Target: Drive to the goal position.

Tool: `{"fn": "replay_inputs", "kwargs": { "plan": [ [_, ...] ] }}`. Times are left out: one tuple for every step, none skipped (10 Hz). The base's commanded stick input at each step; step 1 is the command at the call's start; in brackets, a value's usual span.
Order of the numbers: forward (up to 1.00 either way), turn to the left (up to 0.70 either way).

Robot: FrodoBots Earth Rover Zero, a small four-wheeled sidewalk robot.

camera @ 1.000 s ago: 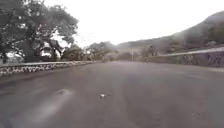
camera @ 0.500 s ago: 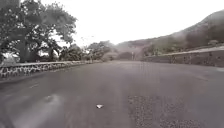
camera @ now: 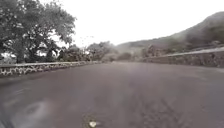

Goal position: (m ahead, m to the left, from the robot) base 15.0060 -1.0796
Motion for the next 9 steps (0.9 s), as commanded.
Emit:
{"fn": "replay_inputs", "kwargs": {
  "plan": [
    [0.70,0.00],
    [0.70,0.00],
    [0.70,0.00],
    [0.70,0.00],
    [0.70,0.00],
    [0.70,0.00],
    [0.70,0.00],
    [0.70,0.00],
    [0.70,0.00]
  ]
}}
